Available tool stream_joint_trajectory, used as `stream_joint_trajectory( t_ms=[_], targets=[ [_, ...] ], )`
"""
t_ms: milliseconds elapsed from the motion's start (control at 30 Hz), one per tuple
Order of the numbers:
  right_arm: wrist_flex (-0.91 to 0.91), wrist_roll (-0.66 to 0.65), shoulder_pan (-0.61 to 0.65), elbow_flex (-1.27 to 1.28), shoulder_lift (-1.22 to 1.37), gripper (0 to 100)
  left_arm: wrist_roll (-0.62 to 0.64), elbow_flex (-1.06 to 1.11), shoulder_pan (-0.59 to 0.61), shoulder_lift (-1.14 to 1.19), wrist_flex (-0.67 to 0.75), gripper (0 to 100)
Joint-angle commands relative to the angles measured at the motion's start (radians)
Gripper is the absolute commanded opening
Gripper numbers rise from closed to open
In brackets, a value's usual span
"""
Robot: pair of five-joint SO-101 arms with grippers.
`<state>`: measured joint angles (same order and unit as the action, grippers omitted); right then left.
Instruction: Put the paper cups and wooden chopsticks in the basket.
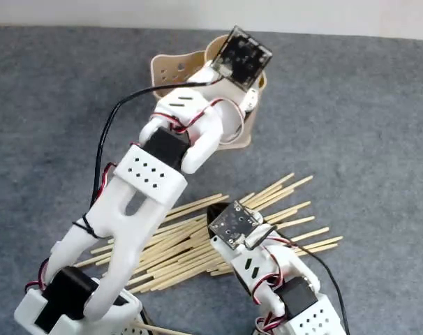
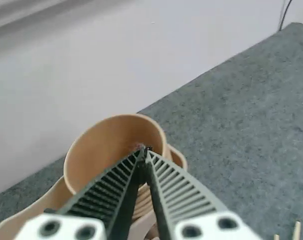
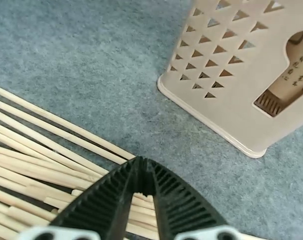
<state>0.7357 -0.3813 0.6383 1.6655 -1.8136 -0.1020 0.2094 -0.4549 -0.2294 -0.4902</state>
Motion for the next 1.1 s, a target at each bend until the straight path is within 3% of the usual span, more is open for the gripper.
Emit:
stream_joint_trajectory(
  t_ms=[0, 233, 467, 733, 1067],
  targets=[
    [-0.002, -0.012, -0.005, 0.007, 0.007, 1.7, 0.003, 0.084, 0.03, -0.01, 0.121, 0],
    [-0.002, -0.011, -0.005, 0.007, 0.007, 1.7, 0.003, 0.142, 0.036, -0.03, 0.124, 0],
    [-0.002, -0.008, -0.005, 0.007, 0.007, 1.7, 0.006, 0.127, 0.027, -0.225, 0.121, 0],
    [-0.002, -0.008, -0.005, 0.007, 0.007, 1.7, 0.008, 0.137, 0.038, -0.45, -0.121, 0],
    [-0.002, -0.008, -0.005, 0.007, 0.007, 1.7, 0.006, 0.515, 0.194, -0.86, -0.16, 0]
  ],
)
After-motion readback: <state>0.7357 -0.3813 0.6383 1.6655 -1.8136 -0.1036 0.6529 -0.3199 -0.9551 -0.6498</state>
